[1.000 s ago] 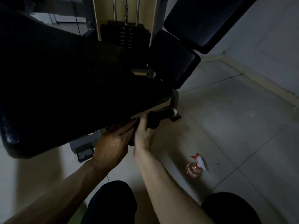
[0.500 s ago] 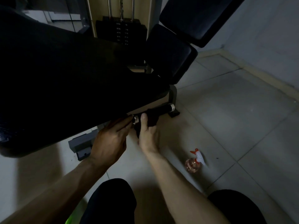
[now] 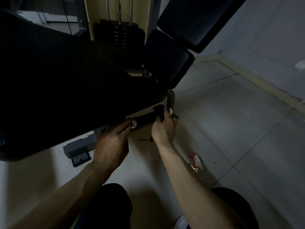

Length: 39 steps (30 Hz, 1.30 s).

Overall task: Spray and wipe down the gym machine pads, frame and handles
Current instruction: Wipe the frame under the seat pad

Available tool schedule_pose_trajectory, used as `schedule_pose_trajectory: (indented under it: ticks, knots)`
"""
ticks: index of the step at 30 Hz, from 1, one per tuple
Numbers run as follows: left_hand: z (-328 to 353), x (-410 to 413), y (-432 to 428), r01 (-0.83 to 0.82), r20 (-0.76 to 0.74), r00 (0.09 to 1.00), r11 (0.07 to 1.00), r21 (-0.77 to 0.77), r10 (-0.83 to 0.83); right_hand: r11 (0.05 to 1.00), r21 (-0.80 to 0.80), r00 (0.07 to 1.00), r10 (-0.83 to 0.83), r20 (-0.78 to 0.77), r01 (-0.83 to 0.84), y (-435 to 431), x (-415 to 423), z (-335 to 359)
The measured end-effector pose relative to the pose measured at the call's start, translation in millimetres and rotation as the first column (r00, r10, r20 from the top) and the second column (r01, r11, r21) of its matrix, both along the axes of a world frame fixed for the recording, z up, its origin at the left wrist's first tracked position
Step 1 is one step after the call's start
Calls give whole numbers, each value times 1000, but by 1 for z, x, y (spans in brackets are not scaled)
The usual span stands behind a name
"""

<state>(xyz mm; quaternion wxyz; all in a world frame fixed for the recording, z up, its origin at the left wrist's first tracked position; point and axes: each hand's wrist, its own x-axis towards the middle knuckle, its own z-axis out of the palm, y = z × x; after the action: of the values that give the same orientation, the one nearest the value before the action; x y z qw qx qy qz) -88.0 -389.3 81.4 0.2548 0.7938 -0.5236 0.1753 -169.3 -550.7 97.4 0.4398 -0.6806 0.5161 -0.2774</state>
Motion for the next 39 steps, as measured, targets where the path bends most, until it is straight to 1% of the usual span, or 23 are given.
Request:
schedule_pose_trajectory:
  ticks: [6,9,10,11,12,13,14,15,16,17,18,20,21,22,23,25,26,27,30,32,34,36,39]
  knots:
    - [-7,0,2,14,-83,996,999,-35,-17,988,54,985,140,97,-145,39,-5,10]
    - [-13,-13,11,32,-130,991,997,-70,-41,982,32,973,179,143,-186,54,-4,8]
    - [-20,-19,13,5,-199,980,998,-68,-18,978,27,967,201,157,-208,56,-4,8]
    - [-24,-27,14,-47,-321,947,997,-66,23,970,32,959,232,162,-240,58,-5,10]
    - [-29,-32,11,-119,-491,868,991,-67,71,957,38,946,279,165,-289,58,-8,13]
    - [-30,-35,6,-209,-707,699,976,-62,105,936,46,929,338,153,-348,58,-12,16]
    - [-28,-37,-1,-295,-903,423,954,-51,83,908,56,904,404,137,-414,55,-16,21]
    - [-23,-39,-8,-343,-996,92,939,-25,7,876,66,876,471,103,-478,52,-21,26]
    - [-17,-42,-16,-346,-976,-200,938,-9,-83,850,69,853,519,59,-523,46,-27,32]
    - [-11,-44,-24,-331,-896,-408,943,-32,-174,846,51,847,532,3,-531,37,-33,37]
    - [-7,-47,-33,-318,-797,-551,945,-73,-247,862,24,861,506,-56,-506,25,-39,42]
    - [7,-59,-54,-298,-614,-726,946,-125,-310,894,9,875,440,-201,-448,-3,-55,50]
    - [13,-72,-72,-250,-592,-757,960,-126,-275,906,20,874,413,-255,-422,-22,-67,51]
    - [15,-81,-81,-214,-609,-753,968,-131,-249,916,24,881,391,-265,-399,-30,-74,52]
    - [20,-89,-93,-176,-668,-714,977,-118,-209,937,24,911,344,-227,-348,-41,-81,53]
    - [22,-103,-113,-159,-815,-568,987,-31,-117,980,74,980,189,-58,-184,-59,-91,51]
    - [23,-107,-121,-204,-865,-493,979,13,-91,987,115,993,112,21,-114,-69,-91,48]
    - [25,-106,-129,-266,-886,-457,963,48,-82,982,173,995,63,77,-75,-78,-86,42]
    - [25,-86,-152,-461,-868,-454,887,36,-201,903,417,972,-2,237,-100,-92,-53,11]
    - [21,-68,-168,-499,-833,-485,867,14,-266,852,503,949,-23,314,-146,-96,-31,-6]
    - [12,-60,-180,-532,-846,-472,845,49,-249,848,498,948,15,317,-180,-104,-18,-16]
    - [9,-61,-186,-581,-887,-409,811,73,-213,831,508,958,94,273,-226,-115,-8,-21]
    - [6,-67,-191,-583,-937,-307,811,45,-168,846,480,972,185,146,-233,-128,0,-15]
